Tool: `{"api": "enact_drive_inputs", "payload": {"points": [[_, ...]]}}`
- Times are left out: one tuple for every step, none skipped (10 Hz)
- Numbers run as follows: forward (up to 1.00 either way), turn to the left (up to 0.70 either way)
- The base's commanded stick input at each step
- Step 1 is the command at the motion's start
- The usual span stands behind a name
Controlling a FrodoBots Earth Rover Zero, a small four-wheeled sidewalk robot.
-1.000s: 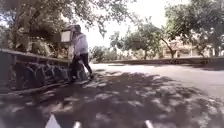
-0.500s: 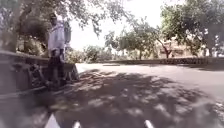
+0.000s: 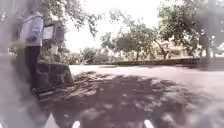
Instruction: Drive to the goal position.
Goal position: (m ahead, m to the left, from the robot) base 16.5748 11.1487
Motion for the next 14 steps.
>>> {"api": "enact_drive_inputs", "payload": {"points": [[0.5,0.0],[0.5,0.0],[0.5,0.0],[0.5,0.0],[0.5,0.0],[0.5,0.0],[0.5,0.0],[0.5,0.0],[0.5,0.0],[0.5,0.0],[0.5,-0.05],[0.5,-0.14],[0.5,-0.23],[0.5,-0.25]]}}
